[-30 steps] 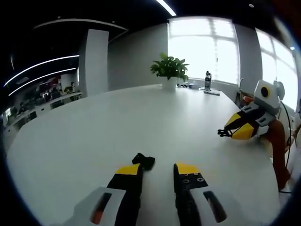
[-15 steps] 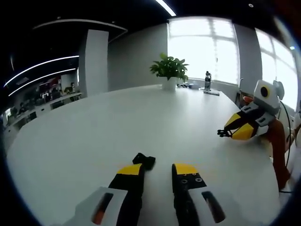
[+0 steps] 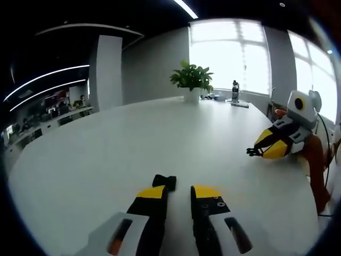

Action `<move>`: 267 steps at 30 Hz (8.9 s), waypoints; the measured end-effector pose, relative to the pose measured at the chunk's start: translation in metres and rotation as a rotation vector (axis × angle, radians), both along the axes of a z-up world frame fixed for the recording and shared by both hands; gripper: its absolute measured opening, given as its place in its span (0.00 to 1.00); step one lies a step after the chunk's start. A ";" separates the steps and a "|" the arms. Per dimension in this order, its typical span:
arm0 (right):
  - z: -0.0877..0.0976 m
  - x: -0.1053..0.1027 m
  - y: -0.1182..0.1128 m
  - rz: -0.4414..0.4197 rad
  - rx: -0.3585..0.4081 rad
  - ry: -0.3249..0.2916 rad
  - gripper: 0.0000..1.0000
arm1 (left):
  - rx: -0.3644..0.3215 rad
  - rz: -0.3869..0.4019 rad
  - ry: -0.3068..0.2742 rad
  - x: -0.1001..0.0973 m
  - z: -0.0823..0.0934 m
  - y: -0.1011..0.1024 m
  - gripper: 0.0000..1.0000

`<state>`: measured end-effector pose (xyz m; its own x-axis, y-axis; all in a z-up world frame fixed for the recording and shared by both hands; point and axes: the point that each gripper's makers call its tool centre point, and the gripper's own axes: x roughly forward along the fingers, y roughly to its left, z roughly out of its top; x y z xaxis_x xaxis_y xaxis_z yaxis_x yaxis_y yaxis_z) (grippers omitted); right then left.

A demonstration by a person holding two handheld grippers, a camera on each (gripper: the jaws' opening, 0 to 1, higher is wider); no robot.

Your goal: Snap the two parts of the plastic buckle together until the buckle closes and remains connected.

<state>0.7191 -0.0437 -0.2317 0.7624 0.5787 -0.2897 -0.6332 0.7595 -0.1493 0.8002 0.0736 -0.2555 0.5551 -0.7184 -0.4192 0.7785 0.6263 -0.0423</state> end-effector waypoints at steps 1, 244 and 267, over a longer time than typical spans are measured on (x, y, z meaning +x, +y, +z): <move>0.000 0.000 0.000 0.000 0.000 -0.001 0.13 | -0.001 0.001 -0.001 0.000 0.000 0.000 0.17; -0.004 0.007 -0.024 -0.068 -0.034 -0.001 0.13 | 0.045 -0.131 0.036 -0.080 -0.002 0.054 0.46; -0.004 0.008 -0.024 -0.069 -0.034 -0.003 0.13 | 0.204 -0.298 0.011 -0.071 0.001 0.054 0.41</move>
<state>0.7266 -0.0682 -0.2358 0.8007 0.5150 -0.3060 -0.5795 0.7955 -0.1773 0.7296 0.1281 -0.2548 0.3282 -0.7493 -0.5751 0.9285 0.3678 0.0506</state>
